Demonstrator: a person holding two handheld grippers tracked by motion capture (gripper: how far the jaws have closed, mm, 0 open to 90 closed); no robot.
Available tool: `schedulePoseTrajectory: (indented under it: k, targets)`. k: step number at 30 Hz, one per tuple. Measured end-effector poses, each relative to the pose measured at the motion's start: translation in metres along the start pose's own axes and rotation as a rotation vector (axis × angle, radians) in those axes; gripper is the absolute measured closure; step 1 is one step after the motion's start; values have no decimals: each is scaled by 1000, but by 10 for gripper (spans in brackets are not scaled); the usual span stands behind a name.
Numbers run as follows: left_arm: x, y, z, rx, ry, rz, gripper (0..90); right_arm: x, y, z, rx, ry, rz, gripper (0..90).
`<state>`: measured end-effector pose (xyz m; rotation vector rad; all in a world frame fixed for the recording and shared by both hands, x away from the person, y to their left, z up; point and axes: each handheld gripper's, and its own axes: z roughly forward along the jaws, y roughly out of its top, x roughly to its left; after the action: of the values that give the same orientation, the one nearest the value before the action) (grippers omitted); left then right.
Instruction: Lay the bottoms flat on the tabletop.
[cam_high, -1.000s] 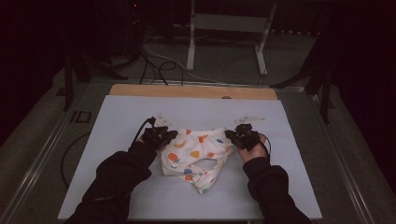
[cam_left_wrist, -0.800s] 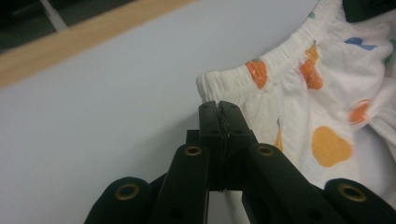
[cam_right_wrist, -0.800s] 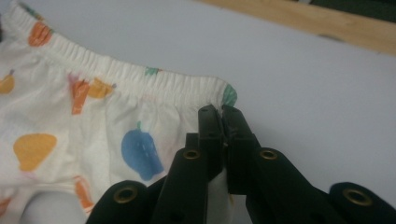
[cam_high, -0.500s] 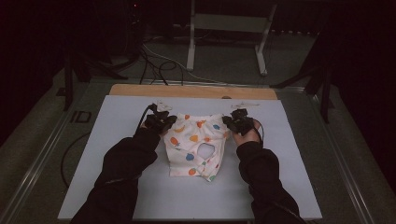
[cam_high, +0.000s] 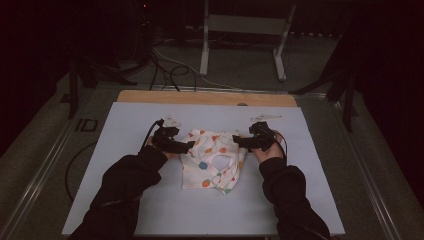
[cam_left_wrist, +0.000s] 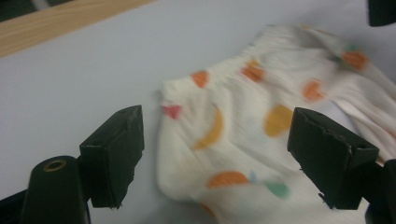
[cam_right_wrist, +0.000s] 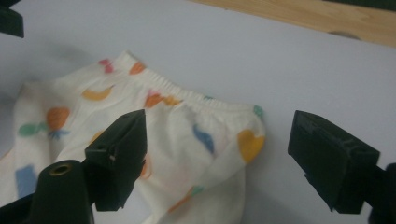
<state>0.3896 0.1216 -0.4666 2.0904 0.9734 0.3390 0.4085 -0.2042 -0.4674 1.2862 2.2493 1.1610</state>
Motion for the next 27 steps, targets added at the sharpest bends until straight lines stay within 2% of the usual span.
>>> schedulePoseTrajectory:
  k: [1,3,10,14,18,19,21,22,23,24,25,27]
  targets:
    - [-3,-5,-4,-3,-10,2,198,4,-1,-5,-5,12,-32,166]
    - [-5,-8,-8,-7,-25,11,188,7,-3,-9,-9,10,-45,161]
    - [-14,-18,-23,-38,-76,28,169,11,-13,-19,-21,43,-61,149]
    - [-20,-25,-31,-47,-109,40,170,13,-18,-27,-36,36,-66,141]
    - [-36,-43,-44,-69,-179,58,217,15,-27,-41,-45,58,-64,127]
    - [-40,-47,-46,-57,-193,78,224,16,-30,-44,-48,57,-72,127]
    - [-40,-47,-46,-57,-193,78,241,17,-32,-47,-42,59,-77,127]
    - [-48,-56,-49,-49,-231,105,241,17,-32,-47,-42,59,-77,127]
    - [-51,-59,-50,-42,-244,118,277,20,-38,-53,-35,50,-89,130]
    - [-57,-66,-52,-32,-261,145,308,22,-44,-59,-36,62,-77,131]
    - [-59,-69,-52,-23,-265,159,330,23,-46,-62,-41,61,-89,131]
    - [-61,-74,-49,2,-271,169,357,24,-52,-68,-44,63,-81,130]
